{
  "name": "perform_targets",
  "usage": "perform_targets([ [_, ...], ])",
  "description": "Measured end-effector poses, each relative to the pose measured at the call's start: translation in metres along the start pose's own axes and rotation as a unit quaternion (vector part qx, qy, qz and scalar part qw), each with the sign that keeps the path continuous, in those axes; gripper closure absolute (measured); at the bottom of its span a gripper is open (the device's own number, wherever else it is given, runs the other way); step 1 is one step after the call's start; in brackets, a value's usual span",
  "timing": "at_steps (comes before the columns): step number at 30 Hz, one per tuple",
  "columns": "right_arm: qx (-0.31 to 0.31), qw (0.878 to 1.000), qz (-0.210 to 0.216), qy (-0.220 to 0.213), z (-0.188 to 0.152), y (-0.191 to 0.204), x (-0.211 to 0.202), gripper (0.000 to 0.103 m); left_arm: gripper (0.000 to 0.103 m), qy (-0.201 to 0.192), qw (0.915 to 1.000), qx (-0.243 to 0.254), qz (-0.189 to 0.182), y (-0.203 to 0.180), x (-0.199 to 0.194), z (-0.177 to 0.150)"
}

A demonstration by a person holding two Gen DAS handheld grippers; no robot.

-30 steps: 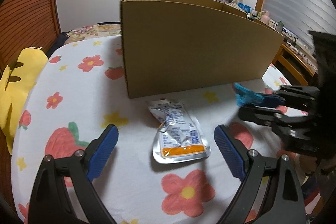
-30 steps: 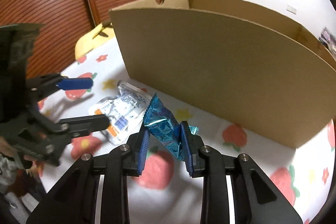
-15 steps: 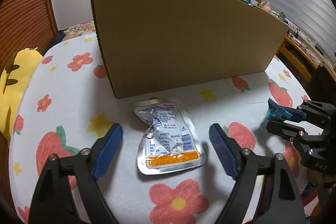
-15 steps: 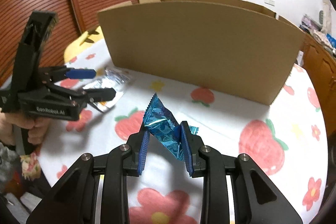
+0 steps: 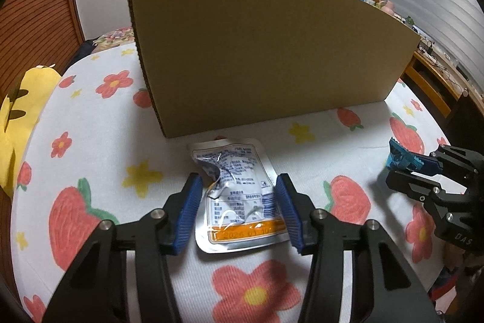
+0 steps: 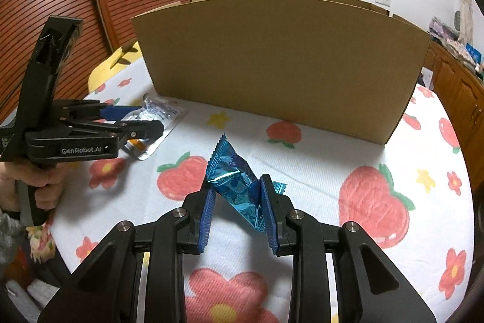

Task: Organize snacks
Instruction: 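Grasp the silver-orange foil packet with the left tool while the right tool grasps the teal candy, then lift both snacks over the box and lower them inside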

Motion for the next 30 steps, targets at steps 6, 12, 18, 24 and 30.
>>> perform_targets([
  [6,-0.004,1.0,0.0,0.0,0.0,0.001,0.001,0.075,0.063,-0.004,1.0,-0.002,-0.006,0.001,-0.003,-0.002],
  [12,-0.006,1.0,-0.002,-0.001,0.0,0.002,0.001,0.075,0.07,-0.01,0.9995,-0.006,-0.029,0.003,-0.012,-0.01],
  [18,-0.006,1.0,-0.003,-0.003,-0.001,0.002,0.001,0.075,0.073,-0.021,0.999,-0.015,-0.035,0.003,-0.025,-0.016],
  [24,-0.006,1.0,-0.004,-0.006,-0.001,0.002,0.001,0.075,0.082,-0.037,0.9985,-0.017,-0.037,0.001,-0.035,-0.014],
  [30,-0.006,1.0,-0.005,-0.007,-0.001,0.003,0.001,0.075,0.083,-0.041,0.9985,-0.013,-0.033,0.0,-0.037,-0.014],
])
Point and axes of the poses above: each gripper's, at about its wrist camera, not at the fingertips, and x roughly the way its jaws point, y to its left, z to its top, the point moved 3 cm from there along x, roughly the way its jaws point, and after that the axes turned 12 degrees about z, right-handed, at the moved point
